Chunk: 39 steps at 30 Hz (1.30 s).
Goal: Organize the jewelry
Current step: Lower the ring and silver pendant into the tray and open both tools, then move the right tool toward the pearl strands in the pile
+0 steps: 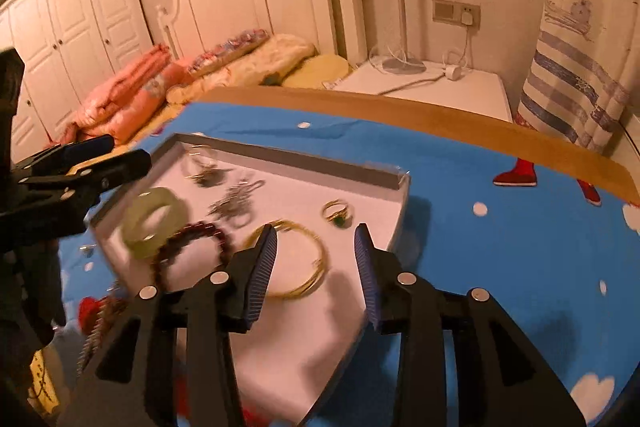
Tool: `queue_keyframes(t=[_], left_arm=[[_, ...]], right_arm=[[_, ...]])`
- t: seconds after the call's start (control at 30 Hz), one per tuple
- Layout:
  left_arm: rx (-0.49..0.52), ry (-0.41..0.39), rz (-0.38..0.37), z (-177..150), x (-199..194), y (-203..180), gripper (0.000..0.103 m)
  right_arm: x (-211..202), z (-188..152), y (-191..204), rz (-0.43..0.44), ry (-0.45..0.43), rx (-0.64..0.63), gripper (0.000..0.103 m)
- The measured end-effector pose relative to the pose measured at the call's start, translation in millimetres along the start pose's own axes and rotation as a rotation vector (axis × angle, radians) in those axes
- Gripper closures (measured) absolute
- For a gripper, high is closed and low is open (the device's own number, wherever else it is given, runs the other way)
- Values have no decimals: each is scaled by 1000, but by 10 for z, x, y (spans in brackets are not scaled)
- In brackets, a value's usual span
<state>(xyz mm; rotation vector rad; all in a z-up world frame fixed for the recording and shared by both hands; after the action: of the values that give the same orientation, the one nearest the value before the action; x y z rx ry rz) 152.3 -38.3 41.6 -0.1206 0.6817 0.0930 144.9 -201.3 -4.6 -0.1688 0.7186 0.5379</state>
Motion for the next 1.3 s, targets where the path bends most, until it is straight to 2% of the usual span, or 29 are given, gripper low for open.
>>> queue_keyframes(t=[0.07,0.13,0.2,0.23,0.33,0.43,0.53,0.67,0.77,0.83,0.9,0.97,1.13,1.2,1.3], left_arm=[[4,-39,69,-46,-151,171,3],[13,-69,143,-152,-300,353,3],[26,-71,190,-278,-394,497,3],[36,-63,215,-386,-437,584,3],[37,-51,255,-611,-535,816,3],[-12,-19,258,-803,-604,1097,3],[-66,-4,282,-900,-649,1401,3],[-127,0,297,-993,-668,1718,3],[-190,67,284,-1112,-584,1864,3],[-217,83,271,-1128,-560,1910,3],[-203,111,246,-1147,-507,1859,3],[-179,142,250,-1170,-439,1834,3],[-171,193,266,-1205,-331,1836,3],[-178,197,257,-1207,-320,1838,3],[-187,199,240,-1209,-312,1837,3]], right_arm=[[-113,-54,84,11,-14,9,70],[-229,-148,226,44,-26,20,68],[-326,-271,450,76,-23,8,57],[-359,-330,568,93,-17,-4,57],[-462,-504,1001,169,4,-60,57],[-552,-623,1490,232,12,-164,57],[-530,-635,1799,221,23,-250,57],[-422,-576,1694,181,28,-175,61],[-331,-620,1593,162,61,-139,67],[-309,-603,1593,150,63,-151,68],[-276,-578,1667,128,72,-202,70],[-220,-541,1722,116,77,-236,70],[-71,-543,1765,99,115,-268,78],[-73,-539,1772,93,108,-276,88],[-177,-501,1769,78,51,-277,92]])
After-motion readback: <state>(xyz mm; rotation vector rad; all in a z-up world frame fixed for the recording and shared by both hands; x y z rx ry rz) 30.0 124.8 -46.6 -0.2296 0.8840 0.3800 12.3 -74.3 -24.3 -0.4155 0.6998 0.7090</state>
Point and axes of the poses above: each gripper's, at about its wrist camera, not at the fingertips, and x roughly the way its jaws point, y to its left, z to its top, the point moved 8 cm from there along x, roughly the way its jaws point, and after that the axes turned 10 degrees about -x, right-handed, at the moved point
